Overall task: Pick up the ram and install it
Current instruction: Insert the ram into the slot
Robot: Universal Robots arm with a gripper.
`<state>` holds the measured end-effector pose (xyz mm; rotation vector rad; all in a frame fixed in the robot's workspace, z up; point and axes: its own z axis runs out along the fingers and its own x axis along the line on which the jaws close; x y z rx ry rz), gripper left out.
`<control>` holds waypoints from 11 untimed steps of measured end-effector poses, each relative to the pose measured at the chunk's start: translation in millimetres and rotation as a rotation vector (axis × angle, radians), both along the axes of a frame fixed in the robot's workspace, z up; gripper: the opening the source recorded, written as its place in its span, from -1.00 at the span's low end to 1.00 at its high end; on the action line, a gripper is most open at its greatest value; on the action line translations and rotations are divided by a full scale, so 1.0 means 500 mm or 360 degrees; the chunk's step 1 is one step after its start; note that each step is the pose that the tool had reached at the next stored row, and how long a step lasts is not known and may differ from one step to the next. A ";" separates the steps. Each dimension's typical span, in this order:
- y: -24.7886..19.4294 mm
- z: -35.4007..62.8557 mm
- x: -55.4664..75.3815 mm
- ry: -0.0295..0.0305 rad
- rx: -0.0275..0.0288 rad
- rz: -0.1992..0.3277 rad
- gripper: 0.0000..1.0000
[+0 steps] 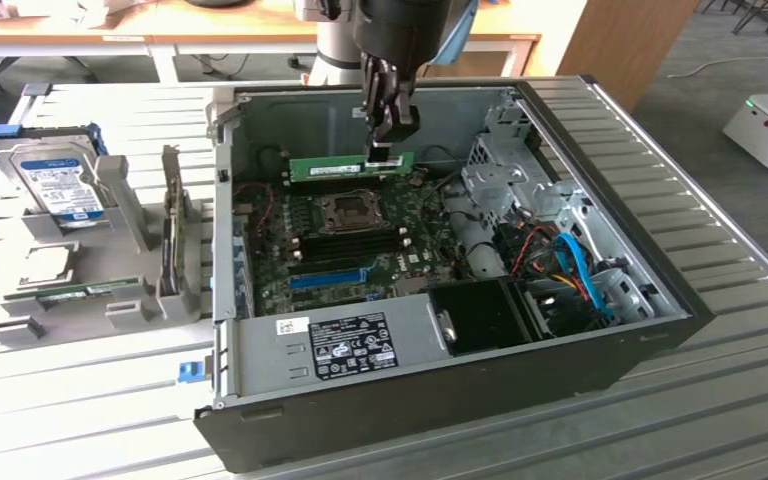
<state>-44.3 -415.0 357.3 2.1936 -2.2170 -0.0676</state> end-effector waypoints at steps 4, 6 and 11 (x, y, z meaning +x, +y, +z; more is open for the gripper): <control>0.0000 0.000 0.000 0.00001 0.00000 0.0000 -0.76; 0.0000 -0.003 0.000 -0.00007 0.00007 0.0000 -0.76; 0.0000 -0.015 0.000 -0.00036 0.00000 0.0000 -0.76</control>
